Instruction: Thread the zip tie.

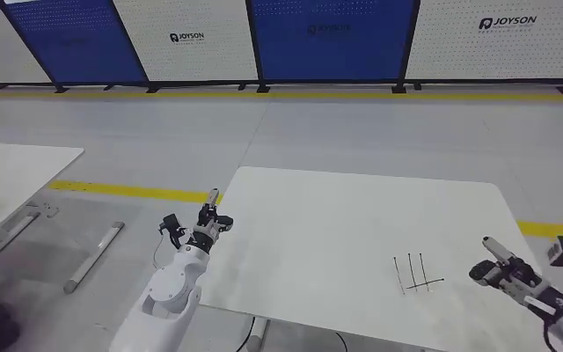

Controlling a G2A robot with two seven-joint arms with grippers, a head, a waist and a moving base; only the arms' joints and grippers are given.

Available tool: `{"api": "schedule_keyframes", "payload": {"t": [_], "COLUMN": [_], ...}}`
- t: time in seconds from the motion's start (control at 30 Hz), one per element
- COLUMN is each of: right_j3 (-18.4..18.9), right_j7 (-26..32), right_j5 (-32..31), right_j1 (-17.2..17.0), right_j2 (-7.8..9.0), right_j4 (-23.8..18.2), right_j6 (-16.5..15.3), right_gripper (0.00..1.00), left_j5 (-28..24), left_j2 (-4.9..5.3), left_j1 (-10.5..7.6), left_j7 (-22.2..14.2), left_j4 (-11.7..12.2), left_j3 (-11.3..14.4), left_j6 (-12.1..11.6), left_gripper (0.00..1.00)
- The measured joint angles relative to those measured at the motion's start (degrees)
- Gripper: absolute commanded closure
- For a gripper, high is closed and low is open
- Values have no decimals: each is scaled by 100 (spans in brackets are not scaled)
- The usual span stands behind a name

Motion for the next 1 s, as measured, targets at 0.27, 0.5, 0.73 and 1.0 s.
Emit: {"api": "schedule_keyframes", "payload": {"t": [0.27,0.5,0.73,1.0], "right_j3": [-856,-1963,-2111,-1982], "right_j7": [1960,1941,1941,1940], "right_j5": [-449,-816,-787,-666], "right_j1": [1101,1834,1944,1856], "right_j2": [441,795,827,894], "right_j4": [518,1298,1458,1475], "right_j6": [500,963,977,550], "right_gripper": [0,0,0,0], "left_j5": [0,0,0,0], "left_j2": [0,0,0,0], "left_j1": [0,0,0,0], "left_j7": [0,0,0,0], "left_j4": [0,0,0,0], "left_j3": [0,0,0,0], "left_j6": [0,0,0,0], "left_gripper": [0,0,0,0]}}
